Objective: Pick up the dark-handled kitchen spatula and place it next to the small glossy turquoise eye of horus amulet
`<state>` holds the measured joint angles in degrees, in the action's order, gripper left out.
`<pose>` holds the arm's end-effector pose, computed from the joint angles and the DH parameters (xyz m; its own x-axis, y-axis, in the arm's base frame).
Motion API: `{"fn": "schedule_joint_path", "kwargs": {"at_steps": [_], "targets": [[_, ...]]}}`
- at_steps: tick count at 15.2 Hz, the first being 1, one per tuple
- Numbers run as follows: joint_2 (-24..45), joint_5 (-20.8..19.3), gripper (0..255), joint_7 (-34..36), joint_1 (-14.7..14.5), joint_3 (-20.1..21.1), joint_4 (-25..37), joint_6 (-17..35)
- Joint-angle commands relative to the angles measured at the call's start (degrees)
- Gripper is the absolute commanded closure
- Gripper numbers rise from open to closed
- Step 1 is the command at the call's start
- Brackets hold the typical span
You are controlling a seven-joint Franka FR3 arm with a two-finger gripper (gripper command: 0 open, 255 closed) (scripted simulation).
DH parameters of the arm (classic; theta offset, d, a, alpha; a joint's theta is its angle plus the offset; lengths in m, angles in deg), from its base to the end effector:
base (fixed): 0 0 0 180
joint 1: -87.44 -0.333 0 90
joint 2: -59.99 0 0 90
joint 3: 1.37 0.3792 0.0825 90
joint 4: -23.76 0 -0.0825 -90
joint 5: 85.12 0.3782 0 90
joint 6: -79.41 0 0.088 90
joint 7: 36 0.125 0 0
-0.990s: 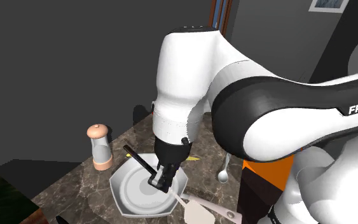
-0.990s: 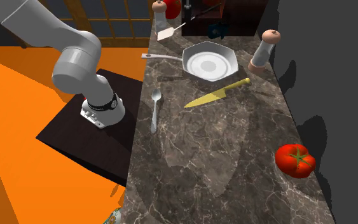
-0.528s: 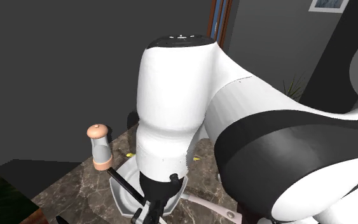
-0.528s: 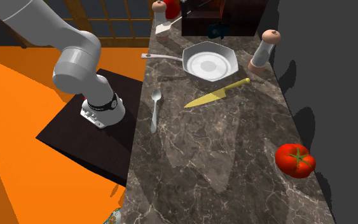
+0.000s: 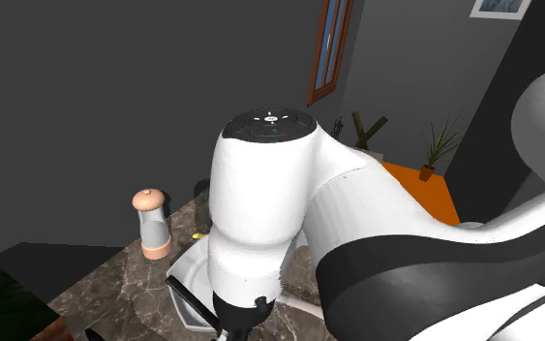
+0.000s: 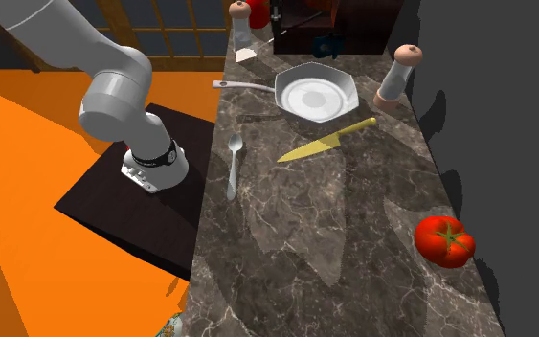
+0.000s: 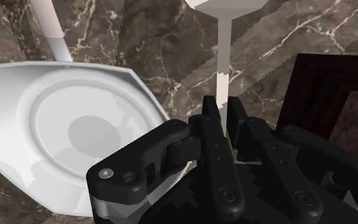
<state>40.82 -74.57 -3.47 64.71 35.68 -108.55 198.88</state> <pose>0.1967 0.4041 0.4980 0.9315 0.3577 0.0658 0.3585 -0.9335 -0.0013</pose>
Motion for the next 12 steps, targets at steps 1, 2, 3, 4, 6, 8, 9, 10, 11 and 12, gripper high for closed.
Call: {"fn": "schedule_joint_path", "kwargs": {"at_steps": [1,2,3,4,6,8,9,10,11,12], "targets": [[0.6,-0.2,255,0.2,0.1,0.4,-1.1,1.7],[1.0,-0.3,255,0.3,0.1,0.6,-1.6,2.5],[1.3,-0.4,255,0.5,0.2,0.8,-2.1,3.4],[1.7,-0.5,255,0.6,0.2,1.0,-2.6,4.2],[2.5,-0.8,255,0.9,0.4,1.4,-3.6,5.9],[3.3,-1.1,255,1.3,0.5,1.9,-4.5,7.6],[3.8,-1.3,255,1.5,0.6,2.1,-4.9,8.4],[4.3,-1.5,255,1.7,0.7,2.3,-5.4,9.3],[4.8,-1.8,255,1.9,0.8,2.6,-5.8,10.1],[5.3,-2.1,255,2.2,0.9,2.8,-6.2,11.0]]}}
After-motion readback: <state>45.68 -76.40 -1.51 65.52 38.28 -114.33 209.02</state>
